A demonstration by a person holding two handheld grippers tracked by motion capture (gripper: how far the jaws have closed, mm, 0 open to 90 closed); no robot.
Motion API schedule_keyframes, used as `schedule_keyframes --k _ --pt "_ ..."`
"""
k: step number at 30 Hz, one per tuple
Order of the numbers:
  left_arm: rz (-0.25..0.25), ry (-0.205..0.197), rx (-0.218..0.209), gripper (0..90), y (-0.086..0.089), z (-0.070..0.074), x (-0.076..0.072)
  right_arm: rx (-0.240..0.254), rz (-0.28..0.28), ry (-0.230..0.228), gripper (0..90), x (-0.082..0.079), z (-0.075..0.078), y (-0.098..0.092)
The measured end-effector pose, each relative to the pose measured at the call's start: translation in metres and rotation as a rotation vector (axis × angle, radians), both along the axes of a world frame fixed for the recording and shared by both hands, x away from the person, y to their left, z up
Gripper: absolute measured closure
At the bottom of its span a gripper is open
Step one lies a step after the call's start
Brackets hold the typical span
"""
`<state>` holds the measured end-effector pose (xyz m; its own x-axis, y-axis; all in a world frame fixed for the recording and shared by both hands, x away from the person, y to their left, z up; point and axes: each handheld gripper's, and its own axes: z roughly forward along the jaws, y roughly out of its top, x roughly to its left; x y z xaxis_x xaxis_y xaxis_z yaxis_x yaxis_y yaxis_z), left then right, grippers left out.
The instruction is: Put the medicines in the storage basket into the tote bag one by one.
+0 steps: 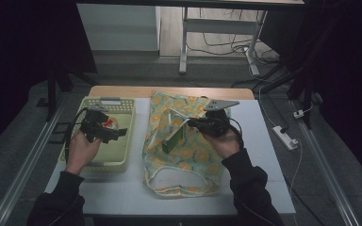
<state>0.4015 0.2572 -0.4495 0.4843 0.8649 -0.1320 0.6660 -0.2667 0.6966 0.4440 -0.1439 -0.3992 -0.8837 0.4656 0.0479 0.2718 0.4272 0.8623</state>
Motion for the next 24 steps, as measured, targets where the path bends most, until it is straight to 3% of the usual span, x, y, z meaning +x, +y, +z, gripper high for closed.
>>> schedule_keyframes --k 10,16,24 --pt "0.077 0.064 0.02 0.0 0.02 -0.013 0.024 -0.001 -0.001 -0.001 89.8 0.0 0.0 0.0" --pt "0.101 0.089 0.009 0.0 0.029 -0.02 0.039 0.002 0.0 -0.004 89.8 0.0 0.001 -0.001" --pt "0.11 0.109 0.075 0.0 0.033 -0.031 0.057 0.001 0.002 -0.002 89.8 0.0 0.001 -0.001"
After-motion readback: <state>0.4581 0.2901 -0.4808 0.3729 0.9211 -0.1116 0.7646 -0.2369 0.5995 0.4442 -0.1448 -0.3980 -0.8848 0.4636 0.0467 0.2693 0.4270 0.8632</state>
